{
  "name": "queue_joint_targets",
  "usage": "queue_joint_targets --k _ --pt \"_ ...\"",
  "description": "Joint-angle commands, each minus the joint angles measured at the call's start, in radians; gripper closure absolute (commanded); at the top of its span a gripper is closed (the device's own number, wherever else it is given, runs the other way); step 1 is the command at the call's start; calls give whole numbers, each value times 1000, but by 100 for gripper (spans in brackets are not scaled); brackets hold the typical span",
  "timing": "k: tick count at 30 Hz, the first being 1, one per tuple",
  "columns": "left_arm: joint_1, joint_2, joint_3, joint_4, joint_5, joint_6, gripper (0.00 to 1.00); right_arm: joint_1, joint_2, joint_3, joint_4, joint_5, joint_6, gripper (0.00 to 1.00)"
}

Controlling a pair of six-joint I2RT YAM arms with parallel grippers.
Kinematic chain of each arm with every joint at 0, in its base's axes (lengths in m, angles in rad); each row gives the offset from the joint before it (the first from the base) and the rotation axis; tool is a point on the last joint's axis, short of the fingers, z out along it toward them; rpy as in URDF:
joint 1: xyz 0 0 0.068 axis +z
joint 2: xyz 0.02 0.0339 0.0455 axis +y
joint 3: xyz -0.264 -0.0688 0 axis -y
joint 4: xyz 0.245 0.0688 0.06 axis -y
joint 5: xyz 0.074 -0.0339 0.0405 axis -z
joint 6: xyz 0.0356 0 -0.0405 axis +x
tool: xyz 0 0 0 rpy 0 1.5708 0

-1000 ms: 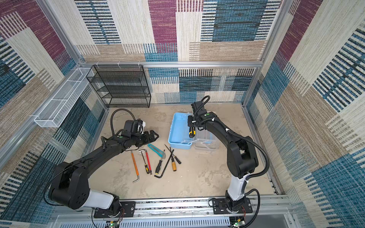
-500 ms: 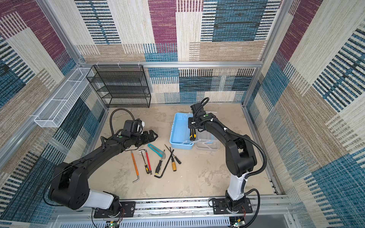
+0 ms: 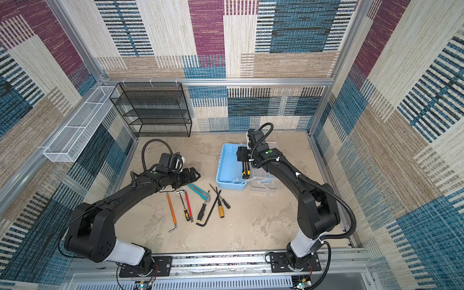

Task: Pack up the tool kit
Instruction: 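Lower the utility knife into the blue box tray and open the right gripper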

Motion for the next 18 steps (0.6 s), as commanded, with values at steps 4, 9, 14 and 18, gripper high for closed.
queue_joint_targets --k 4,9,14,18 --pt "-3 35 13 -67 -4 -41 15 1 -61 -70 114 37 -26 13" --pt "-20 50 16 -89 -30 -70 15 -4 -110 -126 164 72 -57 8" --pt "-65 103 47 -141 -54 -88 16 -41 -153 -182 220 43 -53 4" --pt "-89 151 83 -205 -92 -112 18 -80 -183 -231 249 7 -56 3"
